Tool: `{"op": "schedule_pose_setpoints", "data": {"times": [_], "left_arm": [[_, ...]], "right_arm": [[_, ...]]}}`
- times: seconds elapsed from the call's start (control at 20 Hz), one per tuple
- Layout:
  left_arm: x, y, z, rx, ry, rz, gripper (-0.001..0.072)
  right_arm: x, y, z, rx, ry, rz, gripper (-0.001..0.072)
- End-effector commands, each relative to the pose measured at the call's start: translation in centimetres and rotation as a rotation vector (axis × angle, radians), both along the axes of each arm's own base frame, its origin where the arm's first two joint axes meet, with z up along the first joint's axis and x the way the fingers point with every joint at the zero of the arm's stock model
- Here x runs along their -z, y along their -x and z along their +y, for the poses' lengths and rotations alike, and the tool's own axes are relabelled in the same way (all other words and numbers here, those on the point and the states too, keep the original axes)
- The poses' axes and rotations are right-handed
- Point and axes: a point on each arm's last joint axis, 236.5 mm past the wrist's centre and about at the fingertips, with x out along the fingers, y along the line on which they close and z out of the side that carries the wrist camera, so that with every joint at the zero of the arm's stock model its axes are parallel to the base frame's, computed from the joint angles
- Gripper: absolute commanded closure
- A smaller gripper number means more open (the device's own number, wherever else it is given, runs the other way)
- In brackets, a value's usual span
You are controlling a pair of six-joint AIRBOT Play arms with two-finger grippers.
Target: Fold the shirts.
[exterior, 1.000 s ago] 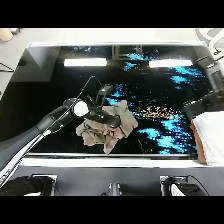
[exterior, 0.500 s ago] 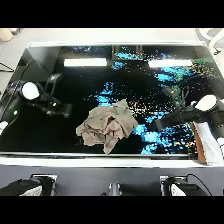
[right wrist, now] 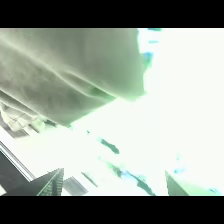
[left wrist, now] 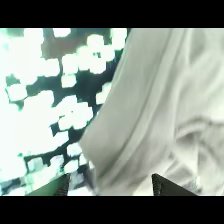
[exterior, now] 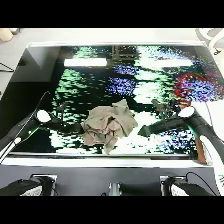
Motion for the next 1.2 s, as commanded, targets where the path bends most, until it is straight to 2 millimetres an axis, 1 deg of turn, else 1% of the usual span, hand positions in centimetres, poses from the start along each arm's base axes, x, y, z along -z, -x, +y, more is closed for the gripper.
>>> {"op": "schedule_pose_setpoints", "data": {"times": [0.0,0.05,0.1,0.15,0.25,0.4,0.45,0.5,0.6,0.65,0.7,0.75,0.8,0.85,0.9,0.95,1.0,1.05,1.1,1.15], "left_arm": [[0.9,-1.4,-1.0,-0.083,0.023,-0.033,0.0382],[0.8,-1.8,-1.0,-0.089,0.024,-0.045,0.0570],[0.6,-2.0,-1.0,-0.086,0.025,-0.055,0.0679],[0.4,-2.3,-1.0,-0.088,0.026,-0.065,0.0674],[-0.1,-3.0,-1.2,-0.090,0.031,-0.087,0.0675],[-1.0,-4.0,-1.4,-0.091,0.038,-0.114,0.0675],[-1.3,-4.3,-1.5,-0.091,0.041,-0.122,0.0675],[-1.6,-4.5,-1.5,-0.091,0.044,-0.131,0.0675],[-2.2,-5.0,-1.7,-0.090,0.049,-0.148,0.0676],[-2.9,-5.3,-1.8,-0.088,0.055,-0.162,0.0676],[-4.1,-6.1,-1.9,-0.079,0.063,-0.196,0.0677],[-6.3,-7.3,-1.9,-0.043,0.069,-0.268,0.0678],[-9.7,-9.0,-1.8,-0.015,0.081,-0.370,0.0678],[-13.8,-10.7,-1.3,-0.004,0.087,-0.481,0.0678],[-18.9,-12.2,-0.6,-0.009,0.089,-0.608,0.0679],[-25.3,-13.3,0.6,-0.029,0.086,-0.762,0.0679],[-31.7,-13.5,2.0,-0.050,0.078,-0.911,0.0679],[-38.8,-12.5,3.3,-0.077,0.082,-1.071,0.0679],[-45.0,-10.6,4.5,-0.102,0.087,-1.212,0.0679],[-50.8,-8.0,5.5,-0.125,0.090,-1.351,0.0678]], "right_arm": [[2.4,-0.4,3.0,-0.057,0.013,-0.030,-0.0002],[2.8,-0.8,3.7,-0.060,0.024,-0.053,-0.0002],[3.0,-1.4,4.5,-0.050,0.026,-0.082,-0.0002],[2.9,-2.4,5.2,-0.024,0.024,-0.121,-0.0002],[2.3,-3.6,6.7,0.004,-0.006,-0.179,-0.0002],[1.8,-4.4,8.5,0.014,-0.017,-0.240,0.0004],[1.9,-4.5,8.9,0.011,-0.009,-0.258,0.0035],[1.9,-4.7,9.2,0.019,-0.005,-0.268,0.0081],[1.8,-4.9,9.4,0.022,-0.005,-0.277,0.0644],[1.5,-5.0,9.3,0.011,-0.003,-0.286,0.0691],[0.8,-5.1,9.2,-0.033,0.001,-0.315,0.0692],[-0.7,-5.5,8.5,-0.098,0.018,-0.368,0.0693],[-2.7,-6.1,7.3,-0.164,0.052,-0.432,0.0693],[-5.6,-7.2,5.2,-0.217,0.117,-0.518,0.0693],[-9.4,-8.6,2.7,-0.229,0.189,-0.615,0.0693],[-14.8,-10.2,-0.1,-0.199,0.264,-0.748,0.0692],[-21.0,-11.2,-2.7,-0.143,0.332,-0.900,0.0692],[-28.3,-11.3,-5.2,-0.066,0.401,-1.078,0.0692],[-34.8,-10.3,-7.0,0.004,0.456,-1.238,0.0692],[-41.0,-8.2,-8.1,0.071,0.487,-1.393,0.0692]]}}
